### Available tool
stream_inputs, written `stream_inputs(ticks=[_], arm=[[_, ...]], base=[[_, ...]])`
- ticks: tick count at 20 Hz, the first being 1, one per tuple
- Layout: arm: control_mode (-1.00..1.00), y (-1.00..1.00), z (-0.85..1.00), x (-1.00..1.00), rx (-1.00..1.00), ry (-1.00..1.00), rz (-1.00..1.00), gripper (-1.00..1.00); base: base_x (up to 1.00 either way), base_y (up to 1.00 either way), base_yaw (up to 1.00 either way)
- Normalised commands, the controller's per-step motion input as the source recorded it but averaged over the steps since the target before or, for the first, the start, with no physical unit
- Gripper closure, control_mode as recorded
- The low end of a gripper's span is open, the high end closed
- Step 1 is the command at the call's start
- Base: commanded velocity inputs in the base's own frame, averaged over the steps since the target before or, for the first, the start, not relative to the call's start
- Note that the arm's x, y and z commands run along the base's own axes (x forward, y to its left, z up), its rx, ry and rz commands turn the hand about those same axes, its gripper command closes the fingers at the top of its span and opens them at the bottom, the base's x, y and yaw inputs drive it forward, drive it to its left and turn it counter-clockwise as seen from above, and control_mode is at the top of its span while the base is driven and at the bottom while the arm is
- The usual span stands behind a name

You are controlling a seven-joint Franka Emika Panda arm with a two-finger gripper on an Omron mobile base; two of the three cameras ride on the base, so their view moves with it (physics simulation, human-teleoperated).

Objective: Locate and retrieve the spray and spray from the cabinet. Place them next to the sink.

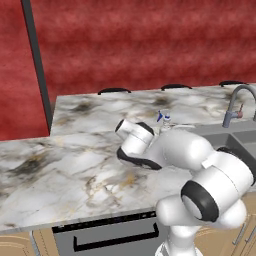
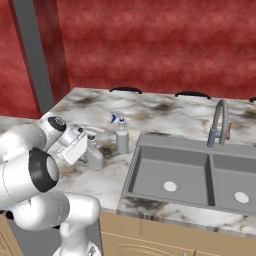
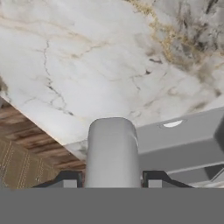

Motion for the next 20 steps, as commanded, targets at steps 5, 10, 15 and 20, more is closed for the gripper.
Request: stream_inputs(ticks=[5,10,15,20], arm=[[-1.00,-0.12,-0.24,0.38,-0.01,-0.02,-0.17,1.00],[-1.00,0.00,-0.26,0.30,-0.05,-0.08,-0.09,1.00],[-1.00,-0.06,-0.22,0.17,-0.07,-0.01,-0.01,1.00],[-1.00,-0.14,-0.18,0.21,-0.05,0.05,0.00,1.00]], base=[[0.00,0.00,0.00],[0.00,0.00,0.00],[0.00,0.00,0.00],[0.00,0.00,0.00]])
